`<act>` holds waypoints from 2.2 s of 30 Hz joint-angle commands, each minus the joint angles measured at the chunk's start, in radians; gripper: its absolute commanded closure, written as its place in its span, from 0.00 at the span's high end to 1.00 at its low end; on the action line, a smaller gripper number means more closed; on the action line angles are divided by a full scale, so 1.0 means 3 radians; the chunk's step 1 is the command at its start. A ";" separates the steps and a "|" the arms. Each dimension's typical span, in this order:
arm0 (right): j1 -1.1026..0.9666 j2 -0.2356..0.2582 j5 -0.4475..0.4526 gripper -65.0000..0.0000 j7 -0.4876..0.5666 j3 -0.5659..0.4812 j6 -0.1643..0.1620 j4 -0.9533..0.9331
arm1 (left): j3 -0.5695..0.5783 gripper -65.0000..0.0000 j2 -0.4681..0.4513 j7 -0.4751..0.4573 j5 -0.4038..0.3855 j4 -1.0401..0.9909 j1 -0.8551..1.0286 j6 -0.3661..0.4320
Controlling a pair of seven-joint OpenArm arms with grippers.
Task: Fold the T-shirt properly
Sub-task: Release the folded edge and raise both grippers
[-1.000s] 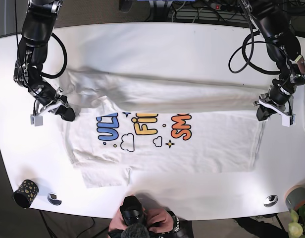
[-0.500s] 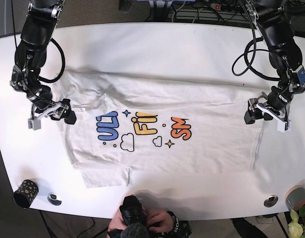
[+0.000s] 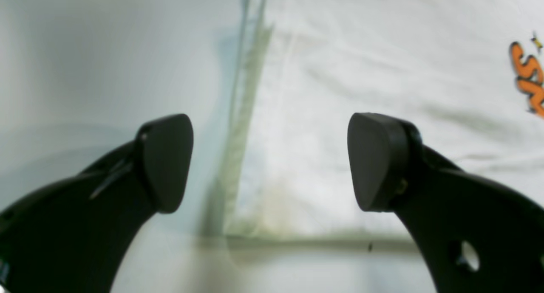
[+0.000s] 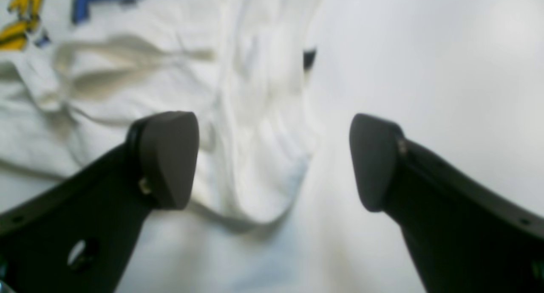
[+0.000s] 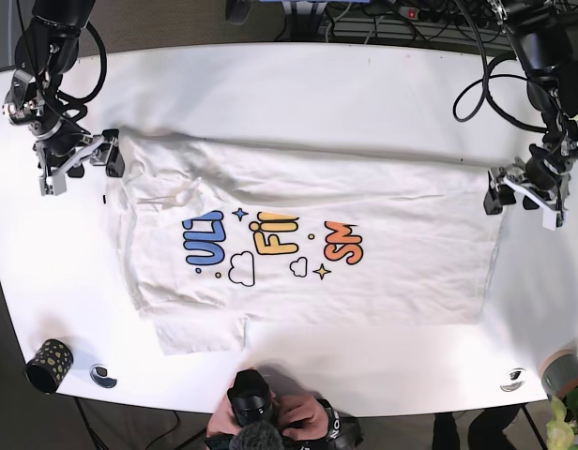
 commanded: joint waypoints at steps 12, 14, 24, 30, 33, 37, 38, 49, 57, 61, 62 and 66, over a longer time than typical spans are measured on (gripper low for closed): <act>0.0030 -0.0268 -0.0422 0.75 0.0077 0.0126 0.0055 0.0067 | 0.0393 0.81 -0.0203 -0.0958 0.0812 0.0043 0.0166 -0.0239; 0.0071 -0.0309 -0.0437 0.75 0.0072 0.0126 0.0055 0.0016 | 0.0383 0.81 -0.0147 -0.0989 0.0853 0.0038 0.0161 -0.0239; 0.0076 -0.0309 -0.0412 0.75 0.0082 0.0126 0.0055 -0.0168 | 0.0393 0.81 -0.0132 -0.0978 0.0853 -0.0156 0.0130 -0.0239; 0.0071 -0.0309 -0.0412 0.75 0.0082 0.0136 0.0055 -0.0163 | 0.0393 0.81 -0.0137 -0.0973 0.0858 -0.0300 0.0104 -0.0244; 0.0071 -0.0309 -0.0412 0.64 0.0082 0.0136 0.0055 -0.0163 | 0.0393 0.76 -0.0137 -0.0973 0.0858 -0.0392 0.0094 -0.0244; 0.0071 -0.0314 -0.0412 0.35 0.0082 0.0131 0.0055 -0.0163 | 0.0393 0.41 -0.0137 -0.0973 0.0858 -0.0463 0.0089 -0.0244; 0.0071 -0.0314 -0.0412 0.26 0.0082 0.0131 0.0055 -0.0163 | 0.0398 0.30 -0.0132 -0.0973 0.0853 -0.0468 0.0089 -0.0244; -0.0098 -0.0375 -0.0412 0.00 0.0067 0.0152 0.0050 0.0103 | 0.0204 0.03 -0.0137 -0.0605 0.0822 -0.0167 0.0237 -0.0254; -0.0620 -0.0457 -0.0407 0.00 0.0067 0.0157 0.0050 0.0604 | -0.0031 0.04 -0.0137 -0.0482 0.0827 0.0273 0.0764 -0.0454; -0.0896 -0.0544 -0.0412 0.00 0.0067 0.0234 0.0050 0.0803 | -0.0185 0.04 -0.0127 -0.0482 0.0837 0.0314 0.0994 -0.0617; -0.0978 -0.0549 -0.0412 0.00 0.0067 0.0249 0.0050 0.0860 | -0.0246 0.04 -0.0122 -0.0477 0.0843 0.0350 0.1066 -0.0635; -0.1244 -0.0554 -0.0407 0.00 0.0067 0.0249 0.0050 0.0972 | -0.0394 0.04 -0.0116 -0.0477 0.0832 0.0519 0.1363 -0.0635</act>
